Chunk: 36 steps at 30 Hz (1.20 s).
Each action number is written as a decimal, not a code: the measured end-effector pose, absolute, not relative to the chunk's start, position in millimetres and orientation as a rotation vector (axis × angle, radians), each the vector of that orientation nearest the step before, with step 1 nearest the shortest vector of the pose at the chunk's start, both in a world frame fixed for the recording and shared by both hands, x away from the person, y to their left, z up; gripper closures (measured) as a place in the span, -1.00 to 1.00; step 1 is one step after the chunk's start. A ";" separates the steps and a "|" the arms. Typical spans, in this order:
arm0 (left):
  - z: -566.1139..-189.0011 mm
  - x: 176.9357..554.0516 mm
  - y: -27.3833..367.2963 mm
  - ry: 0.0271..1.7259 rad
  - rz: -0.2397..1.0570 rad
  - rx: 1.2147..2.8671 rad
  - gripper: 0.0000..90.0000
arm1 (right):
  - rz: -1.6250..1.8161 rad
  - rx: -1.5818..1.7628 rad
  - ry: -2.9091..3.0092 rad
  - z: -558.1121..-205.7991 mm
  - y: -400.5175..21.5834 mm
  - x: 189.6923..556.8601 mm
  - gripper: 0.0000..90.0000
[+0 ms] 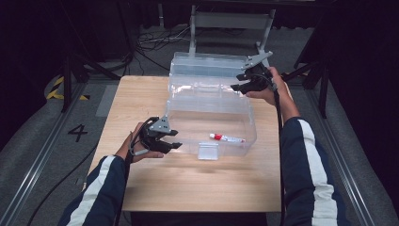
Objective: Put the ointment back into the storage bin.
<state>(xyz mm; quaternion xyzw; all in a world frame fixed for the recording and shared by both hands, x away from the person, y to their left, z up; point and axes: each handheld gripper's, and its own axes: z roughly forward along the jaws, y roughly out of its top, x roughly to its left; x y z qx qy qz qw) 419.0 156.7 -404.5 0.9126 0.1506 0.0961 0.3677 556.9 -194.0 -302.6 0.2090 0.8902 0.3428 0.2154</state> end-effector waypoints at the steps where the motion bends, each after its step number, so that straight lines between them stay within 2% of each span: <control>1: -404.8 419.6 155.8 0.387 0.239 2.350 0.13 | 0.942 0.576 2.479 -304.6 -192.6 558.5 0.16; 10: -411.2 424.2 146.5 0.348 0.201 2.409 0.32 | 0.888 0.549 2.526 -307.8 -183.9 561.9 0.31; 16: -413.9 425.4 144.3 0.350 0.184 2.407 0.44 | 0.891 0.560 2.522 -306.3 -184.1 562.0 0.49; 30: -409.1 427.6 136.7 0.275 0.200 2.507 0.69 | 0.787 0.478 2.574 -300.6 -176.1 564.3 0.64; 36: -408.1 427.9 133.9 0.259 0.208 2.535 0.71 | 0.763 0.468 2.594 -298.3 -172.7 564.3 0.69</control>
